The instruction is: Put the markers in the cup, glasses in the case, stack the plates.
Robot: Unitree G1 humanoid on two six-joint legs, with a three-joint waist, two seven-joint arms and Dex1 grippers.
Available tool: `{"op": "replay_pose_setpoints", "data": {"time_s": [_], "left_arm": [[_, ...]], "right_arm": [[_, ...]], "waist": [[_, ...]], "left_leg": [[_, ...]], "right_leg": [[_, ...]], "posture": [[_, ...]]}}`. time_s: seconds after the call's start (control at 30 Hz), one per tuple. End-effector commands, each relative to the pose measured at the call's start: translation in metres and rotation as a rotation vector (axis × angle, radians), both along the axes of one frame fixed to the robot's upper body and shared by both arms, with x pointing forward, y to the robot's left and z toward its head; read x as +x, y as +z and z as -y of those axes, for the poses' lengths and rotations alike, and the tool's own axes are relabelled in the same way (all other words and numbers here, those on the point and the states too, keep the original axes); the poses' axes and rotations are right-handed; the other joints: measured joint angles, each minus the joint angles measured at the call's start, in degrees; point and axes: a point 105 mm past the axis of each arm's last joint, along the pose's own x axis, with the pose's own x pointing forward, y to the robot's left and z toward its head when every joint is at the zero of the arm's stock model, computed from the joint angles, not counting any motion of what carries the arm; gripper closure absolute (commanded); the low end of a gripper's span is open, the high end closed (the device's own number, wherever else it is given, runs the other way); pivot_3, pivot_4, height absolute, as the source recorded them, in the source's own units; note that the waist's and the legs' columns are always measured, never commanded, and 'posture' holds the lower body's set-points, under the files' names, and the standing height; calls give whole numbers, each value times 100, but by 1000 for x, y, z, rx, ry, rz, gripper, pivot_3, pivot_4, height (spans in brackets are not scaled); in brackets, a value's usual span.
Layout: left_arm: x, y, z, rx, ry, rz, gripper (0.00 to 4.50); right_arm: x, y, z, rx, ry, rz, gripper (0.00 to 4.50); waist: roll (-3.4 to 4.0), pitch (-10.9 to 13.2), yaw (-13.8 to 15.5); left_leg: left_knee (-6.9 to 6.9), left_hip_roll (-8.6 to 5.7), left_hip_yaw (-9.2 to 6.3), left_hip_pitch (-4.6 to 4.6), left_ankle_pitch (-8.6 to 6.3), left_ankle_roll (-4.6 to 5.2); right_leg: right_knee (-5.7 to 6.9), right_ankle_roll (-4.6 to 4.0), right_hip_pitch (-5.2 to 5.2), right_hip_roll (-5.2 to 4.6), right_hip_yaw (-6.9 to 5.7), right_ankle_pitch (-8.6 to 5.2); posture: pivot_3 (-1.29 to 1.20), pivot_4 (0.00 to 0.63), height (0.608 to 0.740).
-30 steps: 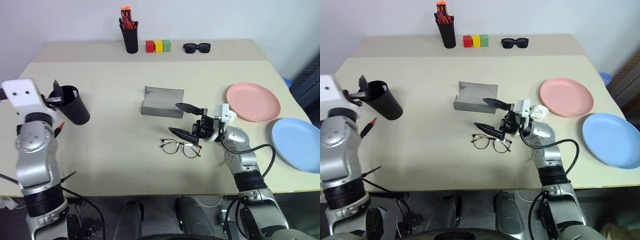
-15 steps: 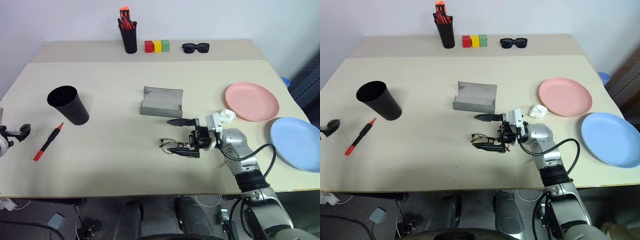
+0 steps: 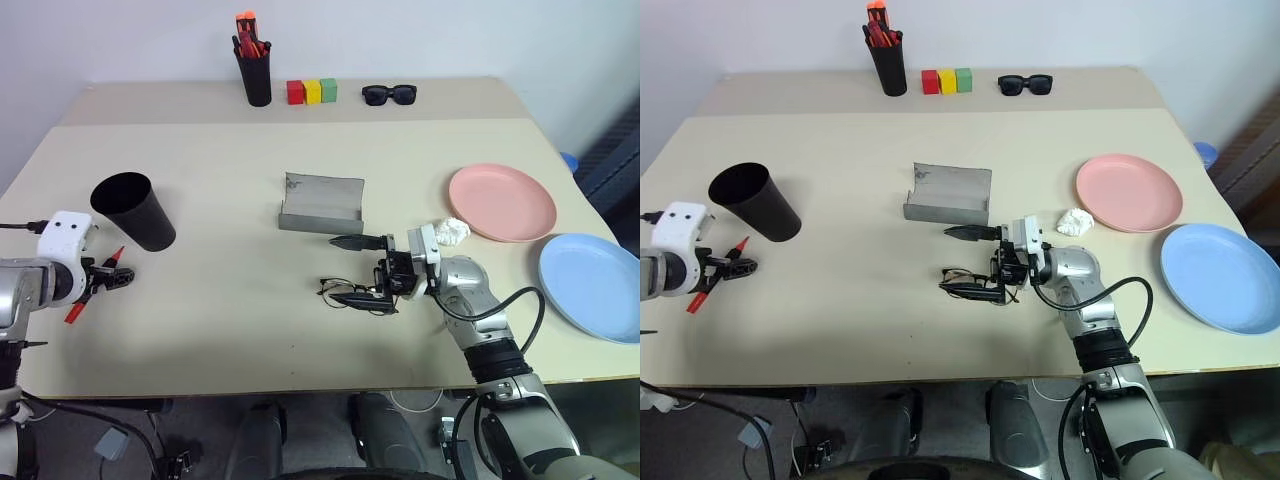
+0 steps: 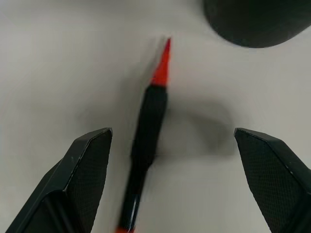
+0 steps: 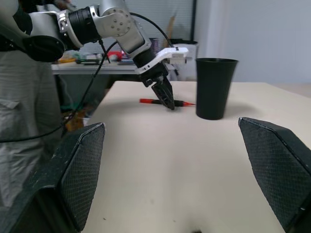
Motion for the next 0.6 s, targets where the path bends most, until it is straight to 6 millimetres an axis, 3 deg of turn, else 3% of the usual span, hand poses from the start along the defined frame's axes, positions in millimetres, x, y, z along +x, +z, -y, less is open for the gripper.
{"op": "replay_pose_setpoints", "data": {"time_s": [0.03, 0.2, 0.23, 0.4, 0.5, 0.6], "left_arm": [[0, 4, -6, 30, 7, -33, 1669], [0, 0, -3, 31, -4, -67, 4218], [0, 0, -4, 33, -1, -68, 4478], [-5, 6, 2, -29, -22, -24, 4478], [-15, 16, 30, -137, -155, 27, 4478], [-41, 13, 60, -213, -299, -16, 4478]], "right_arm": [[-2, 10, 4, 18, -14, 38, 0], [-3, 9, 6, 18, -24, 35, 0], [-4, 9, 6, 18, -26, 35, 0], [-3, 8, 7, 14, -33, 30, 0], [-2, 8, 7, 13, -36, 30, 0], [-1, 7, 7, 12, -41, 31, 0]], "waist": [[1, 0, -23], [1, 0, -18], [1, 0, -18], [1, 0, -33], [0, 1, -28], [-1, 3, -15]], "left_leg": [[-1, 0, 0, 0, 0, 0], [1, 0, 0, -1, 0, 0], [4, 0, 0, -1, 0, 0], [2, 0, 0, -1, 0, 0], [0, 0, 1, -5, 0, 0], [2, 1, 3, -12, 0, 0]], "right_leg": [[6, 0, -3, 0, 0, 0], [13, 0, -7, 0, 1, 0], [14, 0, -6, 0, 1, 0], [14, 0, -8, 1, 2, 0], [13, 0, -12, 0, 3, 0], [12, -1, -16, -4, 3, 0]], "posture": [[0, 150, 740], [0, 150, 740], [0, 150, 740], [0, 150, 740], [0, 150, 740], [0, 150, 740]]}}
